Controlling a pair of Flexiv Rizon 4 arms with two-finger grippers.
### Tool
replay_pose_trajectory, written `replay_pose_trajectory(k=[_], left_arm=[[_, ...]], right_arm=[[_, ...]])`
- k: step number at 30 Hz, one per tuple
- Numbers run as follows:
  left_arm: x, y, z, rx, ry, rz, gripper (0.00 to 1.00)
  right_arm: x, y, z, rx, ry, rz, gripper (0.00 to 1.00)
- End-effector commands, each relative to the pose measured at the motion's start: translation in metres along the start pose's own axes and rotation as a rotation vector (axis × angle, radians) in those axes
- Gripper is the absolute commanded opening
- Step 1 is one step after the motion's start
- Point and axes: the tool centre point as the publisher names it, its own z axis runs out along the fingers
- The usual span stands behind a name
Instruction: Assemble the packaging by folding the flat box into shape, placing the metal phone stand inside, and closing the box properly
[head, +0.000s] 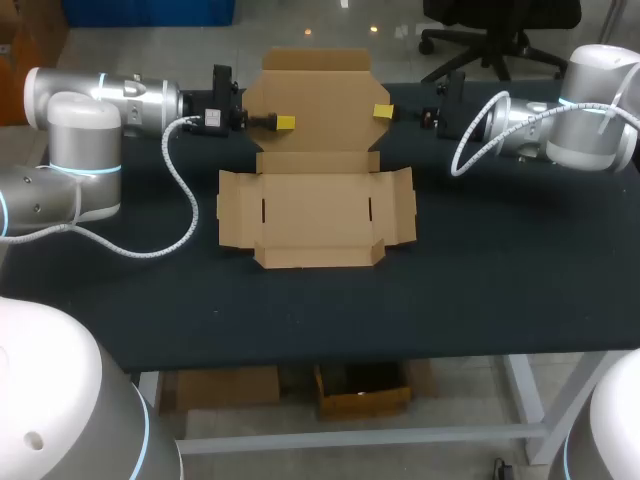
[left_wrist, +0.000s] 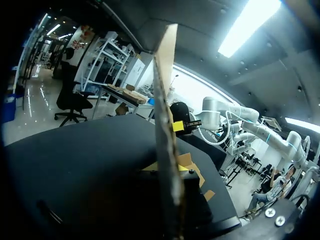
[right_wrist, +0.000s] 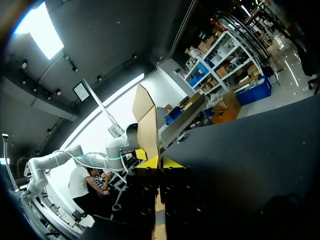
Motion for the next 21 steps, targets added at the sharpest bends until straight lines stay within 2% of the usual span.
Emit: replay_pose_trajectory(k=[1, 2, 5, 6, 7, 8, 14, 17, 18, 21], left_arm=[[-0.007, 0.001, 0.002, 0.003, 0.016, 0.002, 0.00], [-0.008, 0.001, 0.002, 0.004, 0.017, 0.003, 0.00], [-0.010, 0.001, 0.002, 0.006, 0.023, 0.004, 0.00], [-0.010, 0.000, 0.002, 0.007, 0.024, 0.004, 0.00], [-0.011, 0.000, 0.001, 0.007, 0.024, 0.005, 0.00], [-0.012, -0.001, 0.001, 0.008, 0.023, 0.005, 0.00], [-0.014, -0.010, -0.002, 0.008, 0.020, 0.026, 0.00], [-0.015, -0.016, -0.001, 0.008, 0.020, 0.045, 0.00], [-0.015, -0.018, -0.001, 0.008, 0.020, 0.049, 0.00], [-0.017, -0.025, 0.001, 0.010, 0.019, 0.067, 0.00]], right_arm=[[-0.003, 0.001, 0.001, -0.002, 0.021, 0.002, 0.00], [-0.003, 0.001, 0.001, -0.003, 0.023, 0.003, 0.00], [-0.004, 0.002, 0.000, -0.002, 0.025, 0.009, 0.59], [-0.004, 0.002, -0.001, -0.001, 0.022, 0.010, 0.83], [-0.003, 0.003, -0.003, 0.002, 0.010, 0.009, 0.93], [-0.002, 0.004, -0.005, 0.006, -0.003, 0.008, 0.98], [0.010, 0.005, -0.030, 0.019, -0.101, 0.001, 1.00], [0.019, 0.005, -0.042, 0.019, -0.136, -0.010, 0.97], [0.023, 0.004, -0.044, 0.023, -0.150, -0.015, 0.95], [0.033, 0.003, -0.054, 0.040, -0.187, -0.028, 0.80]])
